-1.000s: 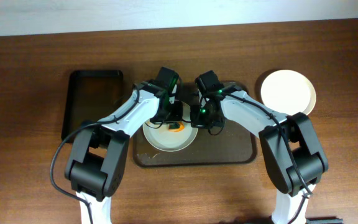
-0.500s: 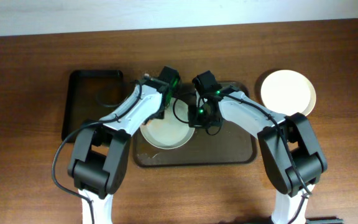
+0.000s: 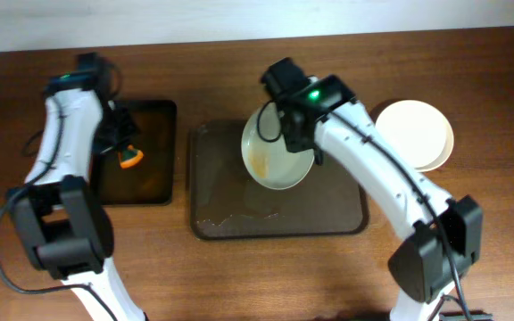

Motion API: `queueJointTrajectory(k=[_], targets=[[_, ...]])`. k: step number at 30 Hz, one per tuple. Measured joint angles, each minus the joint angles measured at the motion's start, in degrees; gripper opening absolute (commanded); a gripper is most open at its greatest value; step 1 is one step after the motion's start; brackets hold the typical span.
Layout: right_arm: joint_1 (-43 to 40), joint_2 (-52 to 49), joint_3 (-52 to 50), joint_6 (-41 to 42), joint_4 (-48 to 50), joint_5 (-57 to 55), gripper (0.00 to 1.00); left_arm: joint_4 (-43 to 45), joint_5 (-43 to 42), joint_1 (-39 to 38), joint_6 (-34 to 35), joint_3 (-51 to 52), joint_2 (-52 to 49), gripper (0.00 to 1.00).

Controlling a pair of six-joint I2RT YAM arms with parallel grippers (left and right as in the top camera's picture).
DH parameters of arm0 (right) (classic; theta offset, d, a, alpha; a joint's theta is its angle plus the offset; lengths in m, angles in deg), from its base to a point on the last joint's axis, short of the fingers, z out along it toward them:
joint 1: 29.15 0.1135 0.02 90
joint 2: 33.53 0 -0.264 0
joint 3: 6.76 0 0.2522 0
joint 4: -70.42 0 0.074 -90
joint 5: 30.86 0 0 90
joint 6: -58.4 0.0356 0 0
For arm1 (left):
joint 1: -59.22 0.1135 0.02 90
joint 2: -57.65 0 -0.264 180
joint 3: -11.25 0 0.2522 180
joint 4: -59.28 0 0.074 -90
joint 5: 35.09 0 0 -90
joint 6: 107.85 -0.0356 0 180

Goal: Clean dirty plates on tray and stack at the side
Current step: 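Return the sponge to the black tray with the left gripper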

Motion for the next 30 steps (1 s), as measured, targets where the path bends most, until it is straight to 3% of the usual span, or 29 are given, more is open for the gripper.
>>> queueJointTrajectory(k=[2,8,10,14,17,18,19,21,22,25,28,30], targets=[[6.47,0.31,0.57,-0.09,-0.59,-10.47,0.04,2.51,-4.52,3.43,-2.10,2.67,0.00,0.00],[25.55,0.31,0.57,-0.33,-1.25,-42.64,0.04,5.49,-9.03,2.80,-3.45,6.25,0.00,0.00],[28.13,0.31,0.57,-0.33,-1.20,-47.65,0.04,5.77,-9.22,2.80,-3.56,6.29,0.00,0.00],[28.50,0.31,0.57,1.46,-1.25,-48.19,0.04,5.90,-9.38,2.80,-3.56,6.29,0.00,0.00],[25.09,0.31,0.57,8.68,-1.40,-38.49,0.04,7.39,-9.40,2.80,-3.98,6.97,0.00,0.00],[23.56,0.31,0.57,10.23,-1.40,-35.36,0.04,8.41,-9.42,2.80,-4.20,7.74,0.00,0.04],[20.65,0.31,0.57,12.33,-1.46,-30.12,0.04,10.03,-9.40,2.80,-4.39,9.31,0.00,0.26],[16.98,0.31,0.57,13.73,-2.19,-25.35,0.04,12.13,-9.40,2.80,-4.81,11.87,0.00,0.93],[15.56,0.31,0.57,14.16,-2.71,-23.67,0.04,12.83,-9.46,2.80,-5.07,13.07,0.00,0.99],[13.25,0.31,0.57,15.02,-2.97,-19.87,0.04,13.57,-10.82,2.80,-4.85,13.75,0.00,1.00],[13.22,0.31,0.57,15.17,-3.15,-17.62,0.04,13.90,-15.89,2.80,-5.16,13.73,0.00,0.88],[13.22,0.33,0.57,15.19,-3.76,-17.64,0.04,12.26,-18.25,2.80,-7.72,13.51,0.52,0.88]])
